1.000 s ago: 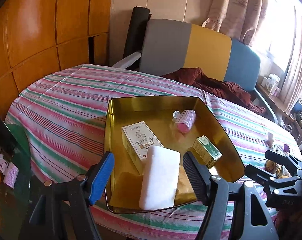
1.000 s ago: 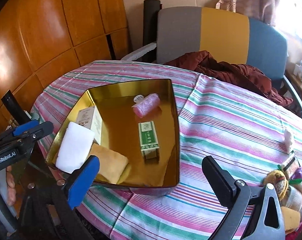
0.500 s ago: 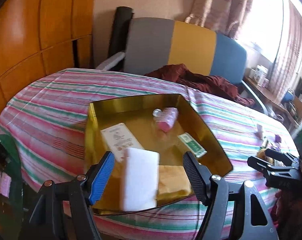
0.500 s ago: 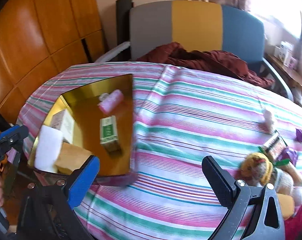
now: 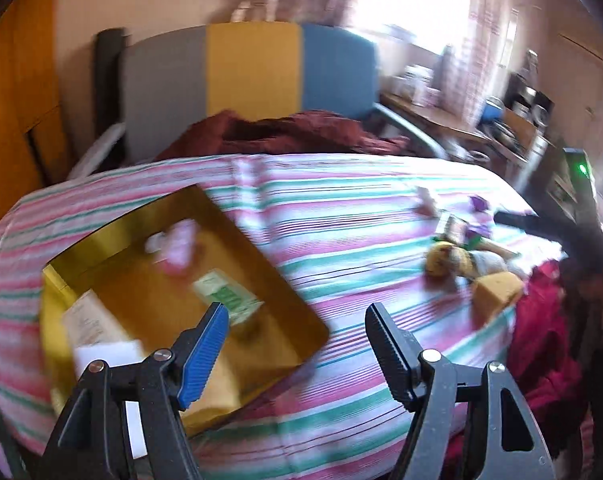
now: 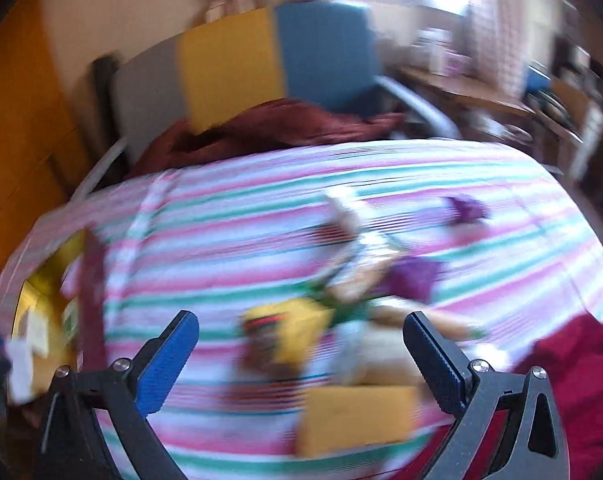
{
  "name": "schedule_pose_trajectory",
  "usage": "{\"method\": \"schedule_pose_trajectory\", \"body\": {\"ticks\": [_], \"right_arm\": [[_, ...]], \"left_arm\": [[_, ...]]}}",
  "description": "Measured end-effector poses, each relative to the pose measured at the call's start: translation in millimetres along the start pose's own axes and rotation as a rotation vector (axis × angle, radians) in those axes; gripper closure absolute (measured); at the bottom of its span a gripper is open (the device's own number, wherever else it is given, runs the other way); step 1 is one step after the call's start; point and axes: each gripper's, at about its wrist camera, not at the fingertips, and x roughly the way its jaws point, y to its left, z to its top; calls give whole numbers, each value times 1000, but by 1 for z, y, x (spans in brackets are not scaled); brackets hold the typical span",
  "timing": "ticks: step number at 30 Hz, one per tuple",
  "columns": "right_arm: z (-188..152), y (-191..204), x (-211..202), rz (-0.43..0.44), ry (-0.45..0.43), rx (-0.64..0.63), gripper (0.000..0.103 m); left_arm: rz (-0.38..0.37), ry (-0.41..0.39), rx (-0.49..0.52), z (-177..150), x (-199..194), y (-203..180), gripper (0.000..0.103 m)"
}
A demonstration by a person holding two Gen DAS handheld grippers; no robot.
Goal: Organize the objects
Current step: 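Move both tools back to the cloth and grasp the yellow sock with the left tool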
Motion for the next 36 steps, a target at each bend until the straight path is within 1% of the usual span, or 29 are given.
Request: {"method": "schedule_pose_trajectory", "body": {"ticks": [3,5,8,11,14,16,21,24,28,31,32,33,34,35,36], "right_arm": [[7,-39,1,-51,-15,105,0],[6,-61,3,-64,-26,175,0],[2,-81,6,-58,-36,263,0],[2,-91,10,-16,-32,327,0],[3,-93,12,6,-28,335,0],[3,-92,13,36,-21,342,0],[2,-90,17,84,-1,347,0],[0,-90,21,121,24,359,0],[1,-90,22,129,29,360,0],[2,-94,22,135,27,377,0],[2,-96,22,135,25,382,0],[2,-97,22,133,23,387,0],[2,-99,22,129,19,394,0],[3,-101,21,125,16,398,0],[3,-104,21,118,7,409,0]], "left_arm": [[-44,29,56,10,16,-27,31],[-75,53,88,16,30,-44,31],[-116,79,114,22,47,-67,31],[-148,117,145,30,70,-91,31],[-183,160,152,36,93,-110,31],[-206,185,151,40,110,-122,31],[-244,214,149,51,140,-145,31],[-247,218,154,57,156,-160,31],[-247,236,204,60,179,-178,31],[-248,270,232,58,200,-188,31],[-250,283,236,57,208,-191,31],[-252,287,241,55,212,-191,40],[-245,287,243,52,217,-191,44],[-237,294,234,49,223,-188,44],[-255,301,206,46,228,-183,44]]}}
